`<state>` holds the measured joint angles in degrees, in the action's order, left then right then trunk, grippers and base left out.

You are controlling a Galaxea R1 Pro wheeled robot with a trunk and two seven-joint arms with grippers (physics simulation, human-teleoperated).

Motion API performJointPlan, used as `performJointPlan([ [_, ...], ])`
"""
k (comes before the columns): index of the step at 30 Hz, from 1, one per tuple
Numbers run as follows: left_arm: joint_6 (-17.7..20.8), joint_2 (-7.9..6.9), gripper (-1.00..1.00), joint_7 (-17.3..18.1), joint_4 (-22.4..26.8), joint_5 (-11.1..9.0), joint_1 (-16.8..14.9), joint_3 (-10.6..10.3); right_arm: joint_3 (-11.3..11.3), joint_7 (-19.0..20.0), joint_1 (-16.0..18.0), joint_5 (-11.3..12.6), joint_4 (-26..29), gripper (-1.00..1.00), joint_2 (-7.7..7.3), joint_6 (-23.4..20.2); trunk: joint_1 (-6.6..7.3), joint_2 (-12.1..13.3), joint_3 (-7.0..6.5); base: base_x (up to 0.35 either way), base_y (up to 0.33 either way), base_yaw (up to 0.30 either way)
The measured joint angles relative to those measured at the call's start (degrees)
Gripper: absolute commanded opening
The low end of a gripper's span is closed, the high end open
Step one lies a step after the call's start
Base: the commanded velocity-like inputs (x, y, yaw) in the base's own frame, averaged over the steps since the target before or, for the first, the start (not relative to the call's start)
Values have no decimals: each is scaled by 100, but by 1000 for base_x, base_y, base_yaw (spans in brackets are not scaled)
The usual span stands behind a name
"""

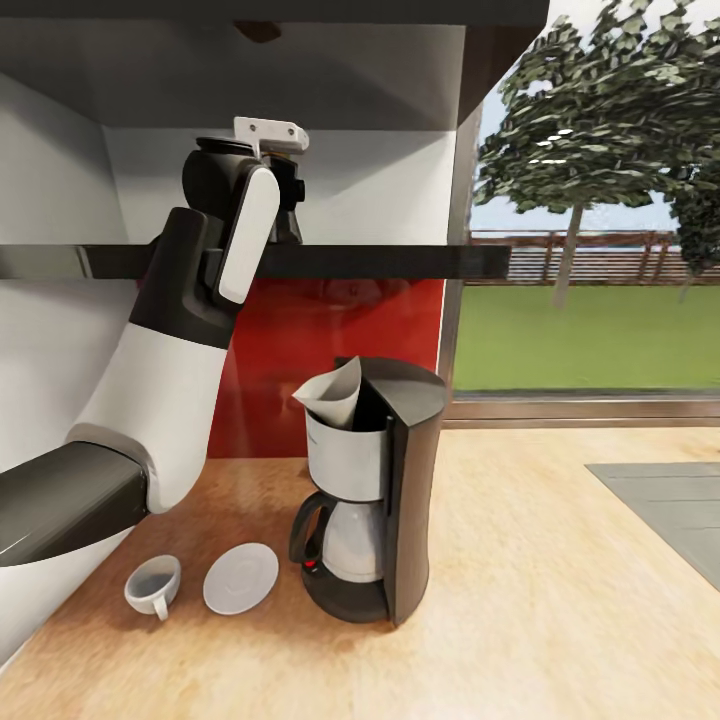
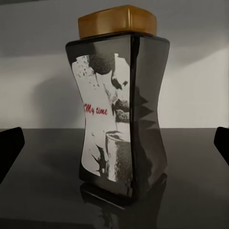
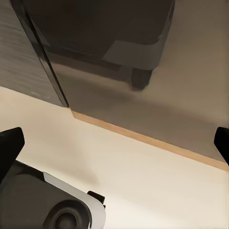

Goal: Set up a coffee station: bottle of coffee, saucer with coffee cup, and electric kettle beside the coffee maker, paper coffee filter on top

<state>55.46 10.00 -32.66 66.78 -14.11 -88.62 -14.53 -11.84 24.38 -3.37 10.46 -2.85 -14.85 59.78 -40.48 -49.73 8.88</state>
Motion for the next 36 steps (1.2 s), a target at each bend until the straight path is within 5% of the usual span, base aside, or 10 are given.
performJointPlan([
  [36, 2, 0, 100, 0, 0, 0, 0, 0, 1, 2, 0, 6, 0, 100, 0, 6, 2, -1, 0, 101, 0, 0],
])
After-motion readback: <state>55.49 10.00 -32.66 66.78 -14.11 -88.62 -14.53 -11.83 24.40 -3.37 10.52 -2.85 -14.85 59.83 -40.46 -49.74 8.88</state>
